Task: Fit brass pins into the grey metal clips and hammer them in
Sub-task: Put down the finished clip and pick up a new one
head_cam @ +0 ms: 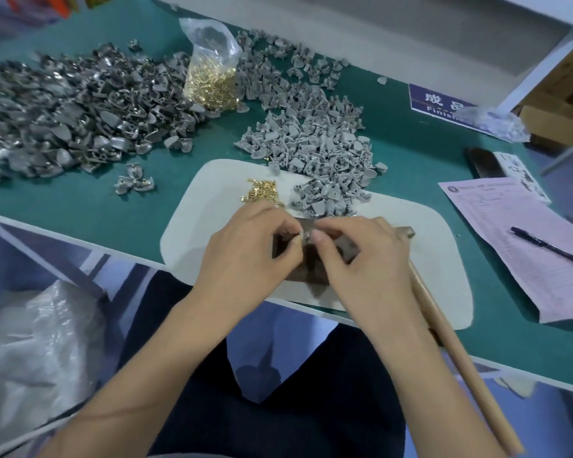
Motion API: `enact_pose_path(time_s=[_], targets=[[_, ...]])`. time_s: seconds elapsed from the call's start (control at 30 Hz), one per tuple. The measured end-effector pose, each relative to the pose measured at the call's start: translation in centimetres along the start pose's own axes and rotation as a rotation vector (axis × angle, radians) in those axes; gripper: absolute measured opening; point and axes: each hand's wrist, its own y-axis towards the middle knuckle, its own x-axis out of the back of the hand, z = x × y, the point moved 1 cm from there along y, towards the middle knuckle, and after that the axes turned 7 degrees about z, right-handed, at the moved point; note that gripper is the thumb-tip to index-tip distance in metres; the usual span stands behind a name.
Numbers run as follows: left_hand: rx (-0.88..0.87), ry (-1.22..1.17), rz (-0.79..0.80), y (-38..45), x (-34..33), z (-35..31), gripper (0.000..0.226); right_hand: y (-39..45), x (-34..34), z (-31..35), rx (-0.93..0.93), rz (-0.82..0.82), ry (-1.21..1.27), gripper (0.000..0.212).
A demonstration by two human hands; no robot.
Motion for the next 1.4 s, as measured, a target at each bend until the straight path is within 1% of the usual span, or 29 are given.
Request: enact_pose_path(time_s=[0.07, 0.1, 0.17, 0.23, 0.3, 0.37, 0.47, 0.53, 0.6, 0.7, 0.83, 0.93, 1.07, 1.13, 1.23, 1.33, 1.4], targets=[[0.041, -0.063, -0.054, -0.4, 0.6, 1.1, 0.009, 1.3, -1.3, 1.8, 0.042, 0.042, 0.018, 0.011], [0.063, -0.058, -0.070, -0.6, 1.2, 1.9, 0.007, 1.9, -1.9, 2.7, 0.055, 0.059, 0.018, 0.012], [0.117, 0.006, -0.098, -1.0, 2.7, 3.7, 0.004, 3.1, -3.4, 4.5, 0.100, 0.116, 0.037, 0.013], [0.177, 0.061, -0.141, -1.5, 4.7, 5.7, 0.006, 4.6, -5.2, 6.6, 0.166, 0.228, 0.057, 0.011], [0.232, 0.090, -0.167, -2.0, 6.4, 7.5, 0.004, 6.2, -7.2, 8.7, 0.232, 0.339, 0.006, 0.007], [0.276, 0.148, -0.179, -2.4, 7.9, 9.1, 0.004, 7.6, -9.2, 10.8, 0.268, 0.417, -0.074, 0.010], [0.343, 0.313, -0.171, -2.5, 9.5, 10.8, 0.014, 9.2, -12.0, 13.3, 0.288, 0.475, -0.163, 0.012], [0.412, 0.368, -0.142, -2.3, 10.2, 11.4, 0.015, 10.0, -13.5, 14.4, 0.270, 0.496, -0.214, 0.011], [0.455, 0.361, -0.126, -2.3, 10.7, 11.9, 0.013, 10.7, -14.7, 15.0, 0.245, 0.504, -0.239, 0.010], [0.465, 0.289, -0.161, -2.5, 11.1, 11.9, 0.024, 11.9, -15.5, 15.6, 0.242, 0.509, -0.241, 0.009], [0.398, 0.184, -0.188, -2.6, 10.5, 10.6, 0.013, 12.9, -14.3, 15.2, 0.236, 0.522, -0.204, 0.005], [0.333, 0.131, -0.141, -1.6, 9.1, 9.5, 0.007, 13.7, -11.4, 12.6, 0.177, 0.490, -0.145, 0.006], [0.302, 0.101, -0.047, 0.5, 6.5, 8.2, 0.007, 13.9, -6.8, 7.4, 0.028, 0.366, -0.129, 0.010], [0.277, 0.112, 0.013, 1.5, 5.3, 7.7, 0.014, 13.2, -4.8, 5.0, -0.041, 0.338, -0.122, 0.012], [0.230, 0.188, 0.091, 2.8, 3.9, 7.3, 0.028, 11.5, -3.0, 2.2, -0.111, 0.308, -0.089, 0.015], [0.226, 0.240, 0.099, 4.0, 3.0, 7.1, 0.035, 9.3, -2.8, 0.7, -0.116, 0.286, -0.043, 0.014], [0.248, 0.255, 0.100, 4.8, 2.7, 6.9, 0.033, 7.9, -3.3, 0.4, -0.108, 0.230, 0.014, 0.006]])
